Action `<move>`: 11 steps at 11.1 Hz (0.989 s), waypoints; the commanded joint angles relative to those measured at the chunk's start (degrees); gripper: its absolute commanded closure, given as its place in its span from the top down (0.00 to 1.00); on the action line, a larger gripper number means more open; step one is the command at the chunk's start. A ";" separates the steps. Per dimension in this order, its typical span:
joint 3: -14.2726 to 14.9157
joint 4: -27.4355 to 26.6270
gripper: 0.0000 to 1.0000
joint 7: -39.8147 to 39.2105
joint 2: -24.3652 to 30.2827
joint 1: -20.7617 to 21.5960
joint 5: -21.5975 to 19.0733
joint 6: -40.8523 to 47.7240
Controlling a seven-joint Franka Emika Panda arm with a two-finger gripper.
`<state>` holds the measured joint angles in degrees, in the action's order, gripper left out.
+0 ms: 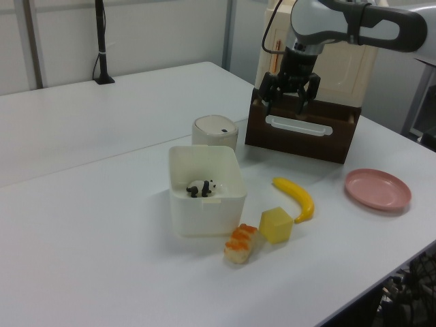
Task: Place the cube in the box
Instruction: 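Move the open gripper over the yellow cube and lower toward it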
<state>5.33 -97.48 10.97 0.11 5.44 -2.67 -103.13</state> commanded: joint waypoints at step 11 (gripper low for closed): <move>0.83 -0.16 1.00 -6.65 1.56 0.01 -5.06 0.92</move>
<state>6.06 -96.25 8.99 0.14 5.31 -6.28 -103.13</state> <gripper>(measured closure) 0.000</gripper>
